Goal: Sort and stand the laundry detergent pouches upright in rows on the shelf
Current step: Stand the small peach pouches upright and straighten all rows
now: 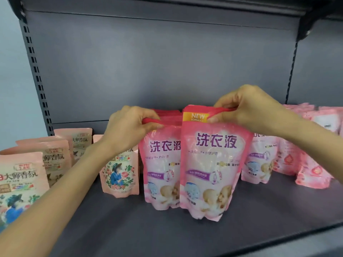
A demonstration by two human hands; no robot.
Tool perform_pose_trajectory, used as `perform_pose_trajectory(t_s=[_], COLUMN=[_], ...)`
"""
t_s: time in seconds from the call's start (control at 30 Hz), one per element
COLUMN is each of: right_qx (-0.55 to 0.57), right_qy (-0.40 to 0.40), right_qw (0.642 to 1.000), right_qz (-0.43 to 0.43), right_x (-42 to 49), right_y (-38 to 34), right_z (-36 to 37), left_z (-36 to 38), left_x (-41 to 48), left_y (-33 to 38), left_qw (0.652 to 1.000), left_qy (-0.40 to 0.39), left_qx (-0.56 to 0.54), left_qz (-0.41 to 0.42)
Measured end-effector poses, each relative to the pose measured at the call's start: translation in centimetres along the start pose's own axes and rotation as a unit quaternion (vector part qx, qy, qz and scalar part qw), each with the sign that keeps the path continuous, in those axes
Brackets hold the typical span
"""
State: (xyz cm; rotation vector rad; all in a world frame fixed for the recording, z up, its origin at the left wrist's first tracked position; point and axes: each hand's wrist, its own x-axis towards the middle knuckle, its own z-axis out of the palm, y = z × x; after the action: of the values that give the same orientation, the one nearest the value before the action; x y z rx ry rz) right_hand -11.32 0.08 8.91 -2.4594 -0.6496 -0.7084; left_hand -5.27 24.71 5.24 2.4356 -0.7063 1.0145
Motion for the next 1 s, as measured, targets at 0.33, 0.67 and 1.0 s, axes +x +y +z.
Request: perform_pose_trajectory(t_s=[0.33, 0.67, 1.0], right_qx=[-0.055, -0.044, -0.037], right_qy=[-0.006, -0.040, -0.066], right_qw=[0.998, 0.998, 0.997], right_qz=[0.021, -0.011, -0.007], right_x=[-1.4, -1.8, -2.3], right_y=[3.2, 9.8, 16.6], right_z=[-3.4, -6.1, -8.4], left_z=[-0.1, 2.4, 7.2], left_x=[0.2, 0.7, 1.7], left_y=[3.5, 8.8, 13.6], left_qw=[0.998, 0.998, 0.995], left_qy=[0.054, 0.047, 0.055], left_qx=[0.021, 0.041, 0.039], left_qz=[0.008, -0.018, -0.069])
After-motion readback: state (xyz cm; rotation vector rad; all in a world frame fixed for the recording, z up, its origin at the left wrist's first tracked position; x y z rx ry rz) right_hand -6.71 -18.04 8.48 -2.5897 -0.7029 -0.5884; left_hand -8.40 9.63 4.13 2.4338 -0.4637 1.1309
